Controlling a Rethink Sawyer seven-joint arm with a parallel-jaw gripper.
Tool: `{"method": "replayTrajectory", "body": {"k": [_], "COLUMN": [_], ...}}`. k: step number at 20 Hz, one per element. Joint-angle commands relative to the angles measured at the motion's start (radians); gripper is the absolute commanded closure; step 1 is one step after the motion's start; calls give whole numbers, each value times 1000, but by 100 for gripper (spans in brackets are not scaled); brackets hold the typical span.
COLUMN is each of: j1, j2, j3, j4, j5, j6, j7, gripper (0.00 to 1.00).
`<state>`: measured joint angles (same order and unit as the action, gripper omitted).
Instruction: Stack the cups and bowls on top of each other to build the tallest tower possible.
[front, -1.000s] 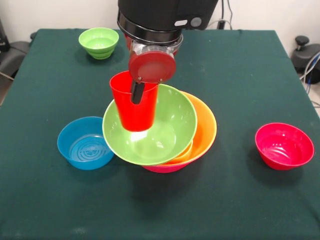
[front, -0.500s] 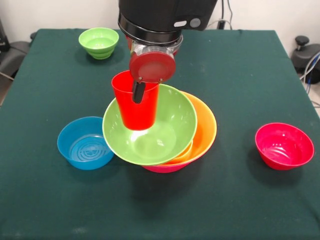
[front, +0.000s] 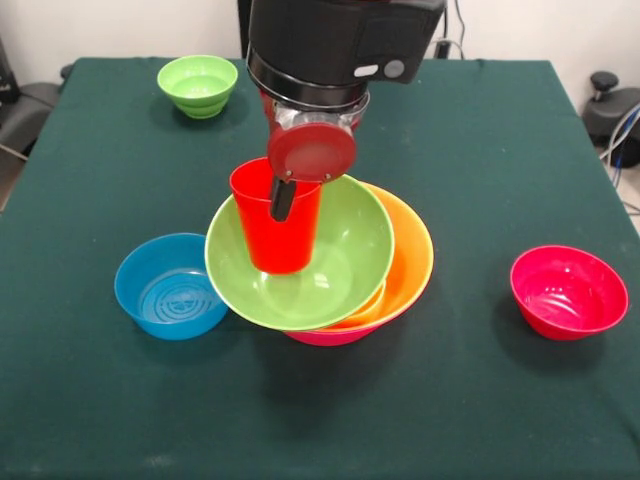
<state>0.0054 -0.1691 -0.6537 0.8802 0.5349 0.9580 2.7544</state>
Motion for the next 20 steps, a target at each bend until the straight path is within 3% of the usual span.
{"method": "replayTrajectory", "body": {"k": [1, 20], "j1": [7, -1], "j2": [-7, -77], "j3": [162, 199], "j4": [129, 222], "j5": [-19, -31], "j6": [-46, -72], "j7": [33, -6], "gripper": [100, 100]}}
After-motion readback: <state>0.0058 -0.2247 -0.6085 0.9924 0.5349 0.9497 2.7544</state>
